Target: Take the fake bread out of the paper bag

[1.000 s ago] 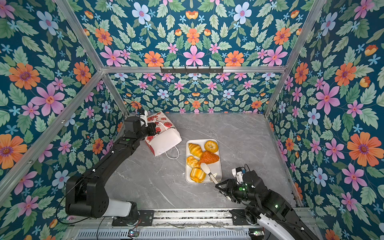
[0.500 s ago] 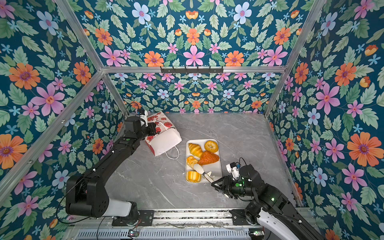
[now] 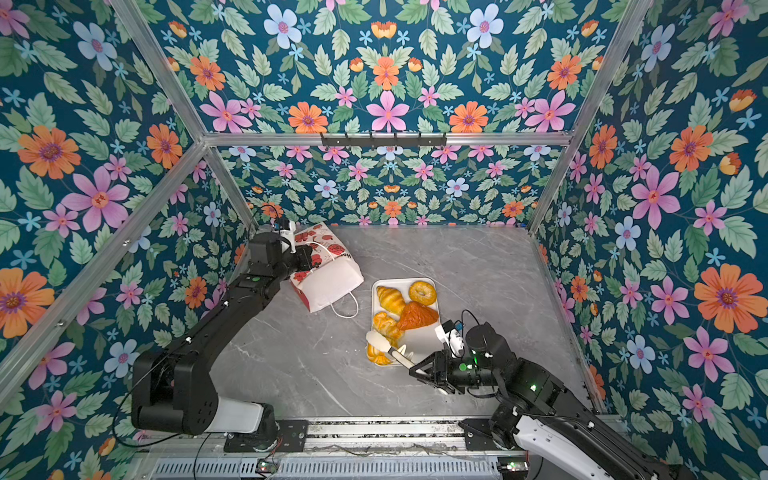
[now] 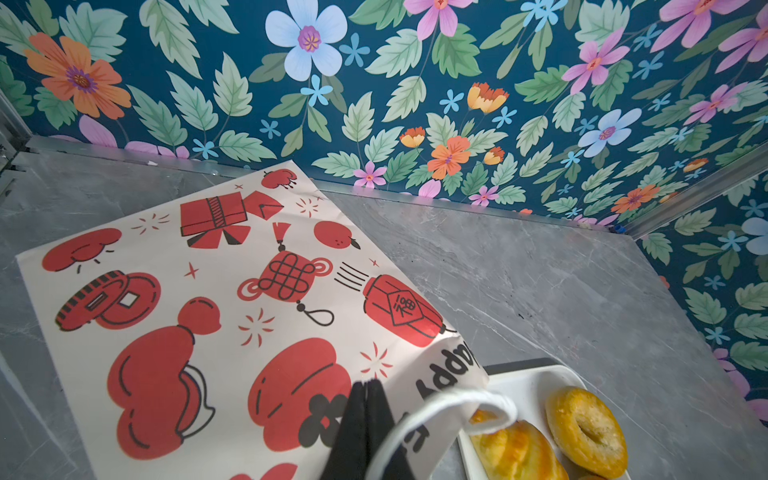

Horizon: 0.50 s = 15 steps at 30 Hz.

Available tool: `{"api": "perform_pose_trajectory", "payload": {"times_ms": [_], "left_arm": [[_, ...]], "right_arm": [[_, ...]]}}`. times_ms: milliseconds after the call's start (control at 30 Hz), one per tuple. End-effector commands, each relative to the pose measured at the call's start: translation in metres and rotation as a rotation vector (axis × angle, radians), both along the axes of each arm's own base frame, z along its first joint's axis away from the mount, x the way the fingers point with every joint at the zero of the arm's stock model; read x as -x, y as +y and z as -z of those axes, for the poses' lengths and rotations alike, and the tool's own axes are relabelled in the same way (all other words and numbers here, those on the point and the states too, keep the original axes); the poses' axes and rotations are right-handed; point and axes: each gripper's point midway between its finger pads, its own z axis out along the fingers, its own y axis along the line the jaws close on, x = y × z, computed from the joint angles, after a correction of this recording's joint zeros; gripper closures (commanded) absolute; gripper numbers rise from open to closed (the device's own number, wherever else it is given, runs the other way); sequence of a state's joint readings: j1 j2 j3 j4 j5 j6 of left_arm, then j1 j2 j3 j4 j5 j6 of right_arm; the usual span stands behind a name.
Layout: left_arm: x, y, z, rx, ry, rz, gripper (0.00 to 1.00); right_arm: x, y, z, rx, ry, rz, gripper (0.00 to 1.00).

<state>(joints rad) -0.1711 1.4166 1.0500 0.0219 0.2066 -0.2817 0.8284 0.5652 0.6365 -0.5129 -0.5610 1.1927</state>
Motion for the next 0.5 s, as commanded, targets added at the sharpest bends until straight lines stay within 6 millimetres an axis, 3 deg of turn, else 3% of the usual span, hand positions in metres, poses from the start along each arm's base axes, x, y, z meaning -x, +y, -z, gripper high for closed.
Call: {"api": "perform_pose_trajectory", "payload": {"times_ms": [0,467], "left_arm": [[-0.002,0.0,-0.007,0.0,-0.025,0.003,1.0],[-0.002,-0.001,-0.008,0.001,-0.026,0.005,1.0]], "right_arm": [[-0.004,0.003,-0.009,-0.022,-0.05,-0.006,0.62],[0.002,-0.009,-0.016,0.065,-0.094,-0.038,0.64]]}}
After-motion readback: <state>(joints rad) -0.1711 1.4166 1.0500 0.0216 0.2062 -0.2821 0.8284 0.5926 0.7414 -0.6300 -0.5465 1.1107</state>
